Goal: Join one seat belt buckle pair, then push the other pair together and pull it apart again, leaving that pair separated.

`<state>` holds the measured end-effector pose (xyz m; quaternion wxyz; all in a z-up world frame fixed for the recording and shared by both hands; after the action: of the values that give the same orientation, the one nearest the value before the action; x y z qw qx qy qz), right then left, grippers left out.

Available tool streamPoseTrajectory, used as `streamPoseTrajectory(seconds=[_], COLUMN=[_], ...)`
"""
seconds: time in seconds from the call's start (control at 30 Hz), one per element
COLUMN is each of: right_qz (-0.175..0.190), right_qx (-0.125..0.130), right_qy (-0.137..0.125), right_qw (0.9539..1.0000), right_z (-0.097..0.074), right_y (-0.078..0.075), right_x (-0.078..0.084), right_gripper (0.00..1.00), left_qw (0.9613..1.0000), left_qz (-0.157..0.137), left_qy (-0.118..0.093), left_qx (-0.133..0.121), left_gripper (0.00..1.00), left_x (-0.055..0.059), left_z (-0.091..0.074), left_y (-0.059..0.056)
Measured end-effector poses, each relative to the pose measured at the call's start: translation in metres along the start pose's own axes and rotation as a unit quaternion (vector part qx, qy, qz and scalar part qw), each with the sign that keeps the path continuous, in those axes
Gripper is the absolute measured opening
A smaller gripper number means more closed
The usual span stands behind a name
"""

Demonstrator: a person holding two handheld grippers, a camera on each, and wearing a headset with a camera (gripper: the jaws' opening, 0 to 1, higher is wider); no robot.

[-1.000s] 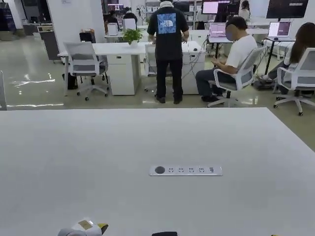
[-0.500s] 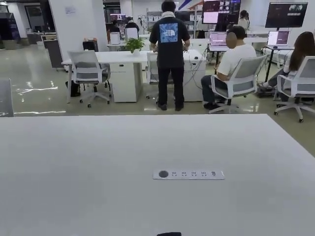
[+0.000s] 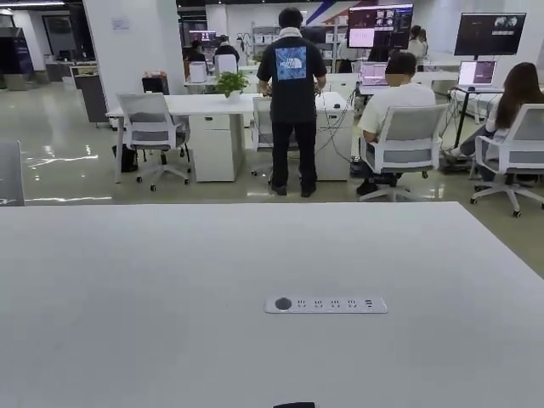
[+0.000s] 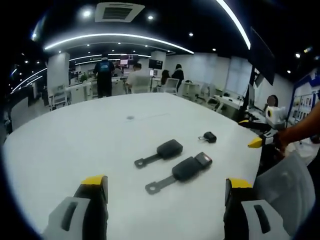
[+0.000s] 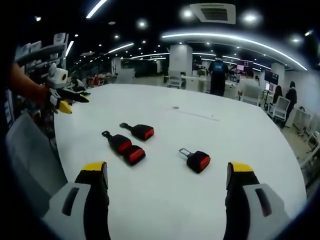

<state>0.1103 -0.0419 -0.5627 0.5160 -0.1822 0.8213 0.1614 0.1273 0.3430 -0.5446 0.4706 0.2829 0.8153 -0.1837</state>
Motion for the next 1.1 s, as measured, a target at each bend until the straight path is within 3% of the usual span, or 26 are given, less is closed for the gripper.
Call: streamPoseTrajectory(seconds=[1.1], right_qz=[0.008], right_qx=[0.009], right_qy=[0.000], right_qw=[0.9999], right_z=[-0.012], right_y=[0.004], right_x=[0.005], right_gripper=[0.99], left_qw=[1.0000], left_qz=[-0.006], left_qy=[-0.004], left_qx=[-0.005], left_gripper=[1.00], left_x=[0.001], left_z=[-0.009], left_y=[-0.009])
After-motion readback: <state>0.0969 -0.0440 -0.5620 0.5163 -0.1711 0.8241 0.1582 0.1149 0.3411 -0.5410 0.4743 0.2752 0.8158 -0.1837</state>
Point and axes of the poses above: the centre of the closed fingertips' face, and the gripper's own axes: z roughly forward along the fingers, y roughly to its left, x roughly out of its underside, the point moved 6 cm from there along -z, roughly backward along the fingers, and after that the axes turned 7 degrees about z, right-handed, at the moved point
